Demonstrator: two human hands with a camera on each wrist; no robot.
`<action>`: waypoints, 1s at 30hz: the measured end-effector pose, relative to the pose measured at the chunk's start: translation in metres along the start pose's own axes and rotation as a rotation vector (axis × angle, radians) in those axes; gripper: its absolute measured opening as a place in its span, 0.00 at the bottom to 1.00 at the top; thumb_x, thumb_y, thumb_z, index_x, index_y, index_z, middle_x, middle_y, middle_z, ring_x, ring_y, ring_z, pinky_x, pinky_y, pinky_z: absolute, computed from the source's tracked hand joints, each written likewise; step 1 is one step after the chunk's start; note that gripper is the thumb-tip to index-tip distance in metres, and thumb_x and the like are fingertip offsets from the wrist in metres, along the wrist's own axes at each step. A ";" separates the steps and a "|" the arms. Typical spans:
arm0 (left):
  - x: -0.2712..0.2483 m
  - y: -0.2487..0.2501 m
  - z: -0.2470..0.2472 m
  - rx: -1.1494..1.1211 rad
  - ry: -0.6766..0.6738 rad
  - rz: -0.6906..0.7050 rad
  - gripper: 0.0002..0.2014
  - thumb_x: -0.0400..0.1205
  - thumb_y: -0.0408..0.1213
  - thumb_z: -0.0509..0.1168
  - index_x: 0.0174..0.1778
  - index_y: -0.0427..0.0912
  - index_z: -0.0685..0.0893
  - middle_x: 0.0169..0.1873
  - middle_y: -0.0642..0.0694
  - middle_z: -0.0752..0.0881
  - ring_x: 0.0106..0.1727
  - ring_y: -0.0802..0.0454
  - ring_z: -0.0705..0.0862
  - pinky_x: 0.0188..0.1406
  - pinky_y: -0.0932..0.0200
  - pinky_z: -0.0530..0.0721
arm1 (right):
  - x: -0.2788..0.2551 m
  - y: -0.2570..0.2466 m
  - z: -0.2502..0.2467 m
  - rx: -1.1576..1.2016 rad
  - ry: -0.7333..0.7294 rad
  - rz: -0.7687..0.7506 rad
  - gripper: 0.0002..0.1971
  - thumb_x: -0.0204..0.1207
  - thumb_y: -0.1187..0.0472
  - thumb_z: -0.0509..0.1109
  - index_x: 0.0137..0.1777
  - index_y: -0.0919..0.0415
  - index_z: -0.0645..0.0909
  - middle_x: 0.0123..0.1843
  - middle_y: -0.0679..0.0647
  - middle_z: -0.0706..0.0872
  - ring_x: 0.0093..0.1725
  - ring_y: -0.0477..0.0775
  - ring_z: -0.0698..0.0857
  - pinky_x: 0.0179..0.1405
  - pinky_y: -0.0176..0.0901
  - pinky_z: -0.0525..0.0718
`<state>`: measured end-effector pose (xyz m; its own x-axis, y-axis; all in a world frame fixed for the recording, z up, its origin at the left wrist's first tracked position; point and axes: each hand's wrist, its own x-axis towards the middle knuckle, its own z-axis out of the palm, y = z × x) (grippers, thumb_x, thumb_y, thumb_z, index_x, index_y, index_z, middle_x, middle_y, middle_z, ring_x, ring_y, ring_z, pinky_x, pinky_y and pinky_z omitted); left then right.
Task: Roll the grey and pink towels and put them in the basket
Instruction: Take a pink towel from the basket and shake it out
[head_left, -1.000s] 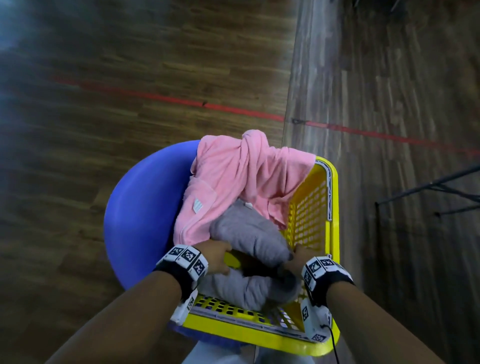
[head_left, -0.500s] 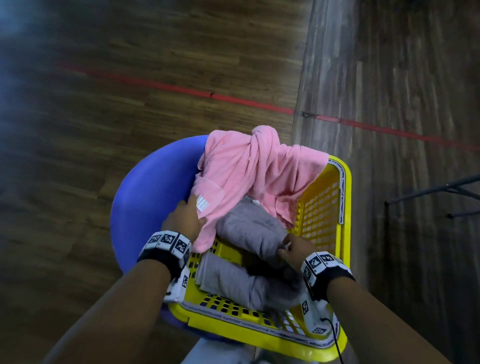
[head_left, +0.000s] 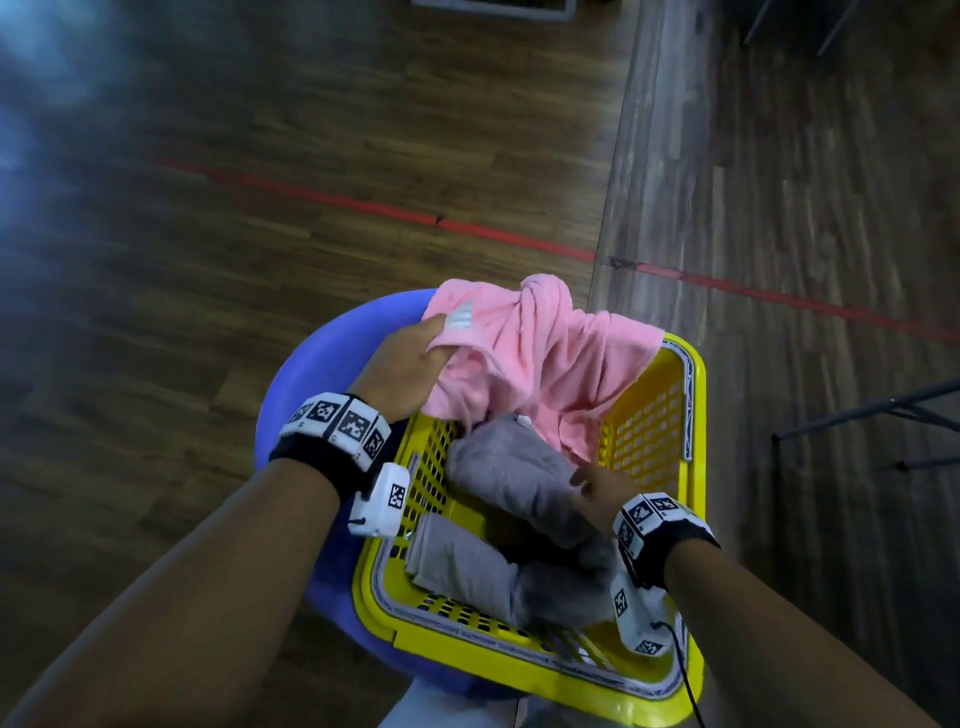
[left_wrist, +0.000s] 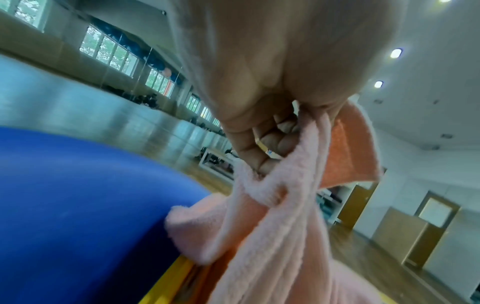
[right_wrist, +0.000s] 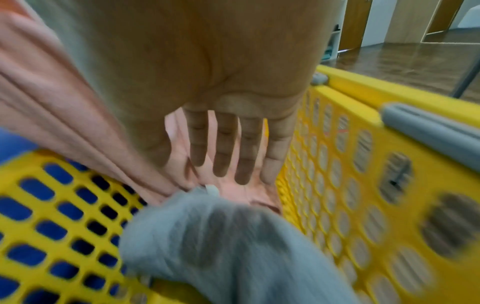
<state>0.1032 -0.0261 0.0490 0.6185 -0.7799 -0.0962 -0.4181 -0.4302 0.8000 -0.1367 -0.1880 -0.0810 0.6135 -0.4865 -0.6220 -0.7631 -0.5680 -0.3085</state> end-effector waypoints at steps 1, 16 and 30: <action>0.007 0.015 -0.008 -0.060 0.035 0.048 0.14 0.87 0.37 0.59 0.68 0.45 0.82 0.59 0.50 0.87 0.60 0.55 0.84 0.60 0.61 0.79 | -0.001 -0.010 -0.013 0.049 0.052 -0.050 0.18 0.74 0.48 0.70 0.62 0.52 0.78 0.57 0.54 0.87 0.56 0.57 0.85 0.49 0.38 0.76; 0.066 0.286 -0.147 0.008 0.140 0.616 0.10 0.86 0.34 0.61 0.58 0.39 0.86 0.53 0.49 0.88 0.51 0.62 0.85 0.50 0.67 0.81 | -0.076 -0.216 -0.313 0.684 0.757 -0.563 0.15 0.74 0.55 0.75 0.56 0.62 0.82 0.52 0.62 0.89 0.49 0.61 0.88 0.52 0.54 0.86; 0.094 0.288 -0.037 -0.020 -0.236 0.411 0.44 0.68 0.54 0.80 0.77 0.47 0.67 0.67 0.46 0.80 0.62 0.46 0.83 0.62 0.45 0.84 | -0.177 -0.109 -0.445 0.622 1.251 -0.363 0.19 0.73 0.49 0.70 0.59 0.59 0.85 0.56 0.61 0.89 0.55 0.59 0.87 0.52 0.52 0.86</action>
<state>0.0655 -0.2062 0.2928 0.2359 -0.9665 0.1007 -0.5822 -0.0576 0.8110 -0.0718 -0.3350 0.3832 0.3129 -0.8179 0.4829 -0.2924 -0.5667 -0.7703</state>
